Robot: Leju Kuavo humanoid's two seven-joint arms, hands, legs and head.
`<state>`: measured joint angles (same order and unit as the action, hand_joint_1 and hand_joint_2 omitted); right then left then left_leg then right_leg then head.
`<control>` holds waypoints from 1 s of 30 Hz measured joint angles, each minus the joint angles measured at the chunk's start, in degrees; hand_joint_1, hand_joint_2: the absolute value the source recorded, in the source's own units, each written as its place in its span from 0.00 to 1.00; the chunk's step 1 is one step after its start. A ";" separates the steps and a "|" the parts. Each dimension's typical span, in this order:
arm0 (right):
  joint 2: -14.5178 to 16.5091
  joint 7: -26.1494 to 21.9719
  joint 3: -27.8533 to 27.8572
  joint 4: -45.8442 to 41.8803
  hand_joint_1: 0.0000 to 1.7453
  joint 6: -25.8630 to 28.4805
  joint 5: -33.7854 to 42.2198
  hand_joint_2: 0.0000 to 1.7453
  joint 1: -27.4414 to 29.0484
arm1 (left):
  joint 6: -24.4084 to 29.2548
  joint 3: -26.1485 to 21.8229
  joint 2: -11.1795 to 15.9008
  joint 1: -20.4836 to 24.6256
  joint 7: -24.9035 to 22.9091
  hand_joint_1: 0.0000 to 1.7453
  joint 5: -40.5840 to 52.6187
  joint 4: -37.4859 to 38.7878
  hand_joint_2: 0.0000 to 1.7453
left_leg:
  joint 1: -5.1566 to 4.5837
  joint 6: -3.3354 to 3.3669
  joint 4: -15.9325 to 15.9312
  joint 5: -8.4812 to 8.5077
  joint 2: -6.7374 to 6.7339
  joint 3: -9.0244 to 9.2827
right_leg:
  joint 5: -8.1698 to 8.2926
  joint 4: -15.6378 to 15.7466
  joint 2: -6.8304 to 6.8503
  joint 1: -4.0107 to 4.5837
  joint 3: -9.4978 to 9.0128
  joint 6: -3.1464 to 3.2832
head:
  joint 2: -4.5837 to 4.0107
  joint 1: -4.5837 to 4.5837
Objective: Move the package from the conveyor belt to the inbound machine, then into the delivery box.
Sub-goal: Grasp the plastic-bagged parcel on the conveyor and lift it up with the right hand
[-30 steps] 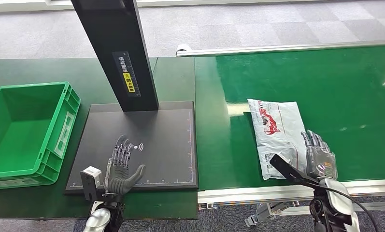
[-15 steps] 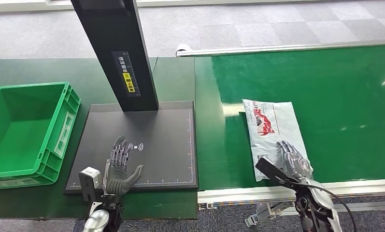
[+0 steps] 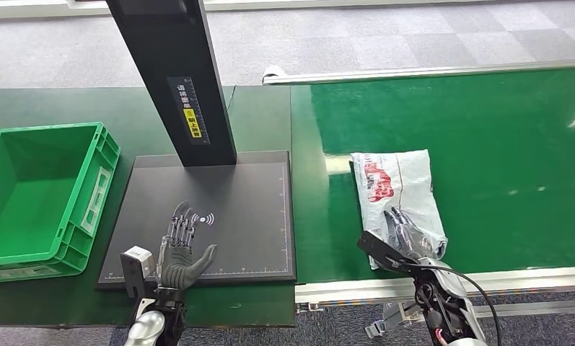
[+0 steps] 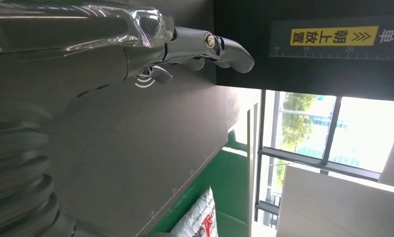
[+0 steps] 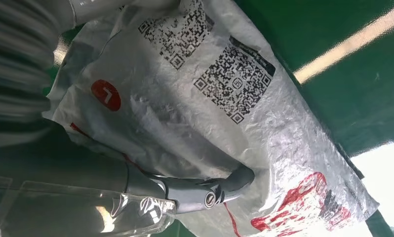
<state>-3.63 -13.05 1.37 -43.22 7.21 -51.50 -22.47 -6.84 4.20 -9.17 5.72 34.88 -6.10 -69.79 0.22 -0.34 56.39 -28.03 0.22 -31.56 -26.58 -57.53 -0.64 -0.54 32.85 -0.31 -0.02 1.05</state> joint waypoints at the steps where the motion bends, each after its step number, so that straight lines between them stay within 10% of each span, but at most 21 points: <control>1: 0.07 0.01 -0.08 0.26 1.00 0.01 0.08 1.00 -0.17 | 0.00 0.00 0.00 0.00 0.00 0.00 -0.03 0.04 1.00 | 0.00 0.00 0.00 0.00 0.00 0.00 | 0.00 0.00 0.00 0.00 0.00 0.00 | 0.00 0.01; 13: 0.24 -0.97 -0.09 -1.94 1.00 2.43 6.43 1.00 0.23 | 0.15 -0.09 0.01 -0.01 0.00 0.00 -0.49 0.08 1.00 | 0.00 0.00 0.00 0.00 0.09 0.04 | 0.00 0.00 0.03 0.00 -0.04 0.00 | -0.01 0.00; 24: 1.52 -4.14 -0.37 -32.27 1.00 1.08 16.10 1.00 14.10 | 0.32 -0.74 0.03 -1.89 1.07 0.00 0.03 -4.61 1.00 | 0.00 0.00 -0.01 -0.01 0.12 -0.24 | -0.03 0.00 0.09 0.00 0.14 -0.02 | -0.01 0.00; 30: 1.67 -3.38 -5.06 -42.12 1.00 -4.83 17.72 1.00 11.61 | 2.21 -2.10 0.50 -1.82 1.74 0.00 2.73 -9.93 1.00 | 0.00 0.01 -0.01 0.03 0.08 -0.15 | -0.01 0.00 0.08 0.00 0.09 -0.01 | -0.01 0.00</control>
<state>-1.96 -16.43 -3.70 -85.34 2.38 -33.79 -10.86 -4.63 2.10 -8.67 3.90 36.63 -3.38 -79.72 0.22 -0.33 56.38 -28.00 0.30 -31.71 -26.58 -57.53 -0.56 -0.54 32.94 -0.31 -0.02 1.05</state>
